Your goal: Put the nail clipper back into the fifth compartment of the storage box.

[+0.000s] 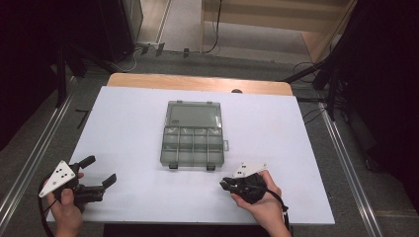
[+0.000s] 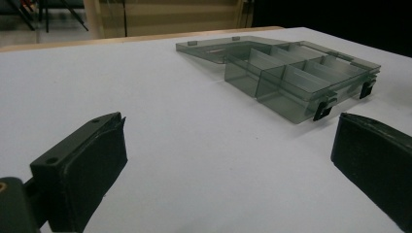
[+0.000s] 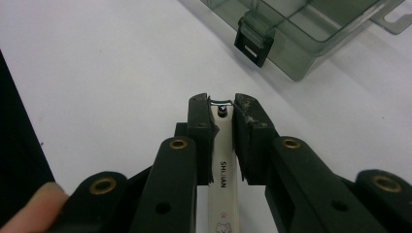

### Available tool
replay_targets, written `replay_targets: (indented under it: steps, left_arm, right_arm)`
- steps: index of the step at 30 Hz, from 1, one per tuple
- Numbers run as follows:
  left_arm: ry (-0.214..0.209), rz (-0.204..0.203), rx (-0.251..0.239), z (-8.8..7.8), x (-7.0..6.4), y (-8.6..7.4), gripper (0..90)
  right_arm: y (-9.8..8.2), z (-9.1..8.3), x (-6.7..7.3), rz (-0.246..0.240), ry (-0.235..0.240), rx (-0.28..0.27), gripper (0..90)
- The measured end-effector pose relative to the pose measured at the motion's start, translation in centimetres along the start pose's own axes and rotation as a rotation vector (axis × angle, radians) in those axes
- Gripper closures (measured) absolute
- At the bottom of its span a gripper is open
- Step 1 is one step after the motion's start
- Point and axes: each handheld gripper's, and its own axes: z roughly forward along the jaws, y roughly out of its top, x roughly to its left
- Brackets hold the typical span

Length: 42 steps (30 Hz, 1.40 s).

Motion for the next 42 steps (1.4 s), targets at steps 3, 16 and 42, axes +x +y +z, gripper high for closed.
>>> replay_targets:
  steps: [3, 16, 42]
  left_arm:
    - [0.001, -0.001, -0.001, 0.0, 0.0, 0.0, 0.0]
    - [0.003, -0.002, -0.003, 0.0, 0.0, 0.0, 0.0]
    - [-0.001, -0.002, -0.005, -0.1, 0.0, 0.0, 0.0]
  right_arm:
    - [0.2, -0.3, 0.1, -0.002, -0.005, -0.022, 79.8]
    - [1.3, -0.9, 0.4, 0.012, 0.008, -0.119, 79.8]
    - [4.7, 0.4, 1.4, 0.015, 0.011, -0.254, 79.8]
